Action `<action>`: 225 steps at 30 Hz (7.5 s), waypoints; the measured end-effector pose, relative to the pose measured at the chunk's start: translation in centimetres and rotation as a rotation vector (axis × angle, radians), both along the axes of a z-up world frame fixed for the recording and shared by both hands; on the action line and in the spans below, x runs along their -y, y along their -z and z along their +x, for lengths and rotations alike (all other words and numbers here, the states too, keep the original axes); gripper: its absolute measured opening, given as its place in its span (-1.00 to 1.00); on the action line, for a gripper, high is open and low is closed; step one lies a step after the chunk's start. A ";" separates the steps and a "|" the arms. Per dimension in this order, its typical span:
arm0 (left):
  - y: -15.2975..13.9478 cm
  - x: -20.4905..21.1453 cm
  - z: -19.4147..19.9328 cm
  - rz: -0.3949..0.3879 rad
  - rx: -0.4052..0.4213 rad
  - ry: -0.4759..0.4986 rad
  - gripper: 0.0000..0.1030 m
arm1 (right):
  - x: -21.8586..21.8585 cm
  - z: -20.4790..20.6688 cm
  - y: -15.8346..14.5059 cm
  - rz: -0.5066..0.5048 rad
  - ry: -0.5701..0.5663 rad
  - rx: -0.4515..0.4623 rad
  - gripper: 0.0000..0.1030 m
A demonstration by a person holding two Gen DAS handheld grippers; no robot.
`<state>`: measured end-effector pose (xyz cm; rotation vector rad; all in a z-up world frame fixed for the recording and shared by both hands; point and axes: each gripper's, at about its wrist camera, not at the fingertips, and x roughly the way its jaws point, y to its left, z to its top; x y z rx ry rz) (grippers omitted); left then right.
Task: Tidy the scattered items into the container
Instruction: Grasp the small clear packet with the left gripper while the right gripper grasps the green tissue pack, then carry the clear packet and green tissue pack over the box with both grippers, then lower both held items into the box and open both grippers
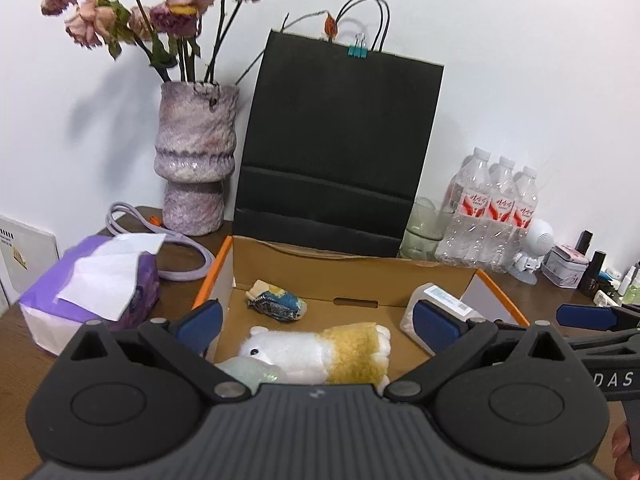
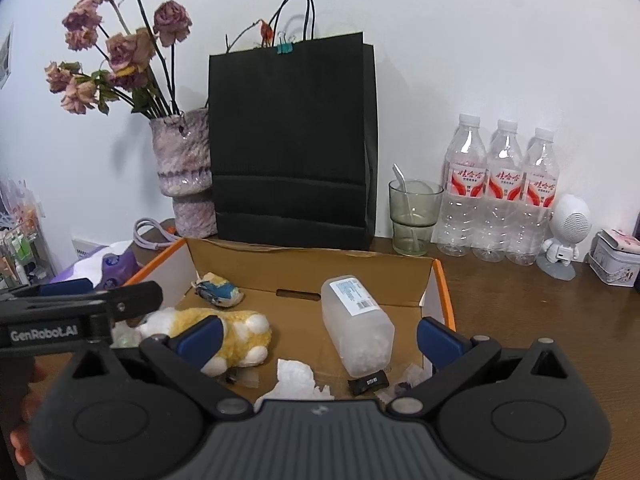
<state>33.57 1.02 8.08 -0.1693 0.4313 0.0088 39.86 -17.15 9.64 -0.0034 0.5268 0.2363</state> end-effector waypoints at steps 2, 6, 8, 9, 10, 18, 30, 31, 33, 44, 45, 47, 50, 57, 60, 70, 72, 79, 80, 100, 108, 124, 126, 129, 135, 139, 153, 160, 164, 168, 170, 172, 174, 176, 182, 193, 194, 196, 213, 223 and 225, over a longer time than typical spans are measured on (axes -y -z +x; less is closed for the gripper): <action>-0.5 -0.1 -0.9 0.008 0.007 -0.002 1.00 | 0.0 -0.8 -0.3 -0.004 0.001 0.001 1.00; -1.3 -0.3 -3.2 0.016 0.015 0.008 1.00 | 0.2 -2.8 -0.9 -0.002 0.006 0.005 1.00; -1.5 -0.4 -4.4 0.019 0.018 0.018 1.00 | 0.5 -3.9 -1.1 0.007 0.012 0.006 1.00; -1.6 -0.5 -5.1 0.024 0.020 0.023 1.00 | 0.6 -4.6 -1.1 0.010 0.017 0.008 1.00; -1.7 -0.5 -5.7 0.028 0.022 0.024 1.00 | 0.7 -5.3 -1.2 0.012 0.020 0.008 1.00; -1.6 -1.6 -10.6 0.037 0.015 0.015 1.00 | 1.5 -9.8 -0.1 0.031 0.044 -0.030 1.00; 0.7 -3.2 -15.7 0.044 -0.039 0.010 1.00 | 2.2 -14.8 3.2 0.011 0.059 -0.094 1.00; 0.9 -3.2 -15.9 0.047 -0.047 0.010 1.00 | 2.3 -15.0 3.4 0.012 0.060 -0.097 1.00; 1.4 -3.3 -16.2 0.052 -0.058 0.014 1.00 | 2.5 -15.3 3.9 0.009 0.061 -0.104 1.00; 4.0 -3.5 -15.5 0.043 -0.129 0.031 1.00 | 2.4 -14.9 6.9 -0.042 0.072 -0.138 1.00; 4.2 -3.4 -15.2 0.042 -0.135 0.038 1.00 | 2.6 -14.6 7.1 -0.041 0.082 -0.144 1.00; 4.8 -2.9 -14.7 0.043 -0.151 0.055 1.00 | 3.1 -13.9 7.4 -0.034 0.106 -0.154 1.00; 5.7 -1.8 -13.7 0.048 -0.177 0.090 1.00 | 3.8 -12.9 7.6 -0.029 0.130 -0.160 1.00; 7.5 2.0 -10.9 0.109 -0.210 0.195 1.00 | 4.2 -11.0 8.4 -0.044 0.151 -0.176 0.99; 8.1 3.6 -9.9 0.152 -0.208 0.226 0.96 | 4.3 -10.4 8.6 -0.043 0.159 -0.179 0.93; 9.0 5.0 -9.2 0.177 -0.187 0.283 -0.56 | 4.8 -10.3 8.9 0.006 0.129 -0.181 -0.66; 8.9 4.8 -9.4 0.163 -0.185 0.279 -0.60 | 4.9 -10.7 8.8 0.017 0.128 -0.168 -0.71; 8.3 4.5 -11.0 0.140 -0.157 0.274 -0.62 | 4.8 -12.2 8.2 0.028 0.134 -0.108 -0.74; 8.2 4.4 -11.3 0.141 -0.151 0.274 -0.62 | 4.7 -12.5 8.1 0.031 0.134 -0.101 -0.74; 1.0 2.2 -14.2 0.053 0.032 0.248 -0.62 | 3.5 -16.0 2.0 0.062 0.098 0.061 -0.74; -0.9 1.3 -13.1 0.016 0.076 0.235 -0.62 | 1.7 -13.9 -0.1 0.104 0.029 0.051 -0.74; -0.7 1.8 -14.8 -0.004 0.068 0.259 -0.62 | 3.4 -17.6 0.6 0.112 0.016 -0.031 -0.74; -0.5 2.1 -15.5 -0.002 0.061 0.268 -0.62 | 3.4 -18.1 1.4 0.108 0.014 -0.054 -0.74; 0.0 2.7 -16.7 0.000 0.047 0.277 -0.62 | 2.8 -19.0 3.1 0.094 -0.006 -0.110 -0.74; 0.1 2.6 -18.7 0.000 0.047 0.267 -0.62 | -0.3 -20.7 4.6 0.082 -0.112 -0.175 -0.74; -0.6 1.9 -19.9 0.008 0.069 0.247 -0.62 | -1.2 -21.6 2.5 0.078 -0.125 -0.107 -0.74; -3.1 -0.2 -20.0 0.006 0.125 0.215 -0.62 | -2.0 -20.6 -3.6 0.051 -0.133 0.032 -0.74; -2.7 -0.2 -19.3 0.004 0.115 0.230 -0.62 | -2.4 -19.7 -2.2 0.058 -0.126 -0.008 -0.74; -2.6 -0.4 -19.0 -0.001 0.111 0.227 -0.62 | -2.3 -19.4 -1.9 0.059 -0.122 -0.010 -0.74; -2.7 -0.4 -18.6 -0.001 0.106 0.229 -0.62 | -2.0 -19.0 -2.1 0.064 -0.118 -0.009 -0.74; -3.1 -0.4 -18.4 0.001 0.113 0.229 -0.62 | -1.8 -18.8 -2.3 0.063 -0.117 -0.002 -0.75; -3.5 -0.3 -18.1 0.000 0.121 0.230 -0.62 | -1.7 -18.5 -2.5 0.062 -0.115 0.004 -0.74; -3.9 0.0 -17.5 0.003 0.124 0.236 -0.62 | -1.7 -18.0 -2.6 0.060 -0.114 0.003 -0.74; -4.2 0.2 -17.0 0.008 0.125 0.242 -0.62 | -1.5 -17.5 -2.7 0.065 -0.111 0.004 -0.75; -6.1 0.9 -13.8 0.026 0.150 0.250 -0.62 | -0.8 -14.2 -5.3 0.072 -0.086 0.071 -0.75; -2.7 0.2 -0.7 0.057 -0.001 0.175 -0.17 | -0.7 -1.9 -2.5 0.039 -0.043 -0.035 -0.59; -2.1 0.2 0.2 0.069 -0.030 0.164 0.66 | -0.9 -1.0 -1.6 0.025 -0.046 -0.058 -0.04; -1.1 0.2 1.3 0.112 -0.064 0.072 1.00 | -1.1 0.1 -0.3 -0.031 0.014 -0.084 0.73; 0.5 -0.9 0.6 0.114 -0.108 0.066 1.00 | 0.0 -0.7 1.5 -0.031 0.014 -0.099 1.00; -0.7 -1.6 -4.0 0.120 -0.092 0.054 1.00 | 0.7 -5.3 1.3 -0.046 0.027 -0.100 1.00; -0.8 -1.8 -5.4 0.116 -0.085 0.050 1.00 | 0.8 -6.5 1.7 -0.058 0.029 -0.109 1.00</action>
